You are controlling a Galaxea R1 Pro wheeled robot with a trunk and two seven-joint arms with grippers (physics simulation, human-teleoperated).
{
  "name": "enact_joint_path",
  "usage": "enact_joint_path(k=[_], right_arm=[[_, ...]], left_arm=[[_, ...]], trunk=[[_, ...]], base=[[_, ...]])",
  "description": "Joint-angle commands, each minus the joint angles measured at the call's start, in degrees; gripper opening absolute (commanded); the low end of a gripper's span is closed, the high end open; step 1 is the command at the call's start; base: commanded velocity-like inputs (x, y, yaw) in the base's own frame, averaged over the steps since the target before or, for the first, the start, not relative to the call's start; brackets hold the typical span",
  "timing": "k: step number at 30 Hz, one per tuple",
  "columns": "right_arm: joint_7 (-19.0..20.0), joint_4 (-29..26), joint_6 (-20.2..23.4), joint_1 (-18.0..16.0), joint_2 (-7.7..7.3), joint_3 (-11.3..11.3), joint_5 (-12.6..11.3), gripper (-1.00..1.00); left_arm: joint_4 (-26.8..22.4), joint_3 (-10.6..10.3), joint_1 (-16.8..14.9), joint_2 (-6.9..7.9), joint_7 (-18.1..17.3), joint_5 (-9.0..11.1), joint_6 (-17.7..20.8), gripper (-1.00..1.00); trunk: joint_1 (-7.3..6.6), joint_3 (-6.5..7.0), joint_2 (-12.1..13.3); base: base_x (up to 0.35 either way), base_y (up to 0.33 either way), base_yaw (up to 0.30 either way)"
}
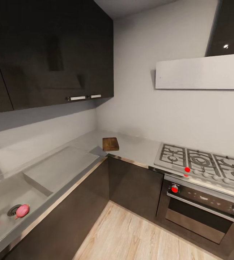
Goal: In the kitchen, take the Vidalia onion out of the sink, dice it on the chopping board with the paring knife, put the diced onion into the bowl on the countertop, then place both the paring knife and the chopping board into the sink.
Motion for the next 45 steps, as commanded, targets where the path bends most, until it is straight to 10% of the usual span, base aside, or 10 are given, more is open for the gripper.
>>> enact_joint_path(k=[1, 29, 36, 45], right_arm=[[-0.1, 0.0, -0.2, 0.0, 0.03, 0.0, 0.0, 1.0], [0.0, -0.6, -0.3, -0.1, 0.09, 0.0, 0.0, 1.0], [-1.6, -14.4, 1.1, -0.1, 0.45, 0.1, 0.2, 1.0], [-4.2, -34.3, 17.8, -0.9, 4.05, 0.7, 0.3, 1.0]], left_arm=[[0.0, 0.0, 0.0, 0.0, 0.0, 0.0, -0.2, 1.0], [1.8, -0.1, 0.0, -0.24, 0.0, 0.1, -0.2, 1.0], [4.3, -0.2, 0.0, -1.77, 0.2, 0.2, 0.2, 1.0], [10.5, -0.1, 0.0, -0.54, 0.2, 0.3, 0.1, 1.0]], trunk=[[0.03, -0.01, 0.0], [0.03, -0.01, 0.0], [0.03, -0.01, 0.0], [0.03, -0.01, 0.0]], base=[[0.179, -0.221, 0.0], [0.092, -0.109, 0.057], [0.0, 0.0, 0.0], [0.0, 0.0, 0.0]])
